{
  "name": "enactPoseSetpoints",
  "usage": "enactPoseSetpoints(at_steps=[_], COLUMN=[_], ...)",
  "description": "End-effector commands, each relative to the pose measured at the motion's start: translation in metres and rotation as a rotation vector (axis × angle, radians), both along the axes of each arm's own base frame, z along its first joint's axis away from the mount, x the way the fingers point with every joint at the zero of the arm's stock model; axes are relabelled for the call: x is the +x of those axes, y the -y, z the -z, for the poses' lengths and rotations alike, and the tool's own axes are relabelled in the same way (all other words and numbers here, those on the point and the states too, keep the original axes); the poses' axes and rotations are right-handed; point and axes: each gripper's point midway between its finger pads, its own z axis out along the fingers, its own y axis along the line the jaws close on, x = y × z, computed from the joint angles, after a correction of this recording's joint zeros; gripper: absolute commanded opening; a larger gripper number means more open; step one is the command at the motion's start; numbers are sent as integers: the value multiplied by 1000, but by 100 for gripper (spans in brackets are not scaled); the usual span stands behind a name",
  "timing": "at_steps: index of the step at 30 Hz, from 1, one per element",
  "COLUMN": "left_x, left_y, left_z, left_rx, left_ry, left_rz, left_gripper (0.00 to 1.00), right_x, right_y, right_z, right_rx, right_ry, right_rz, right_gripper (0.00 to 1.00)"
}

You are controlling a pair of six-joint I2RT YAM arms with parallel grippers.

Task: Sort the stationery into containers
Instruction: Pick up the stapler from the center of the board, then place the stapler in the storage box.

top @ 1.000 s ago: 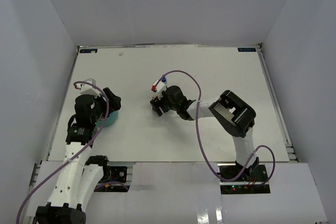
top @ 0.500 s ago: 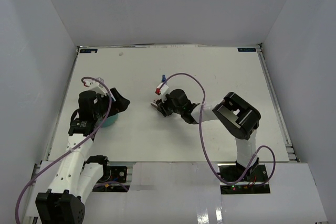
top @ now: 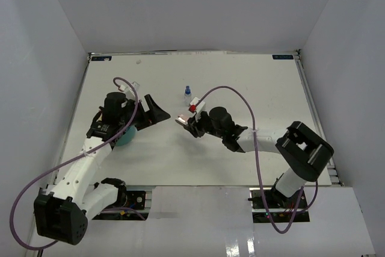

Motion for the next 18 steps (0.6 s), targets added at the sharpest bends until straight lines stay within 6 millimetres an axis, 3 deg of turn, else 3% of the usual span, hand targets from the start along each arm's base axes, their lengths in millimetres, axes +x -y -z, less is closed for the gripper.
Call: enactPoseSetpoints(at_steps=[1,4,8,18], left_x=[-2,1,9,6], left_y=[25,39,49,73], left_z=[-11,-7,-12,-6], left_rx=[-27,-25,-42,-76], left_ry=[-17,-52,-44,-81], left_rz=[48,68,68,136], left_gripper=[98,97,93,77], right_x=[-17,-30,-41,-46], right_y=[-12,-11,-9,-3], right_z=[-48,-71,-82,-96], right_rx=[124,165,187,216], right_ry=[95,138,161,195], right_rz=[-68,-93,-111,-105], right_gripper=[41,41,41,42])
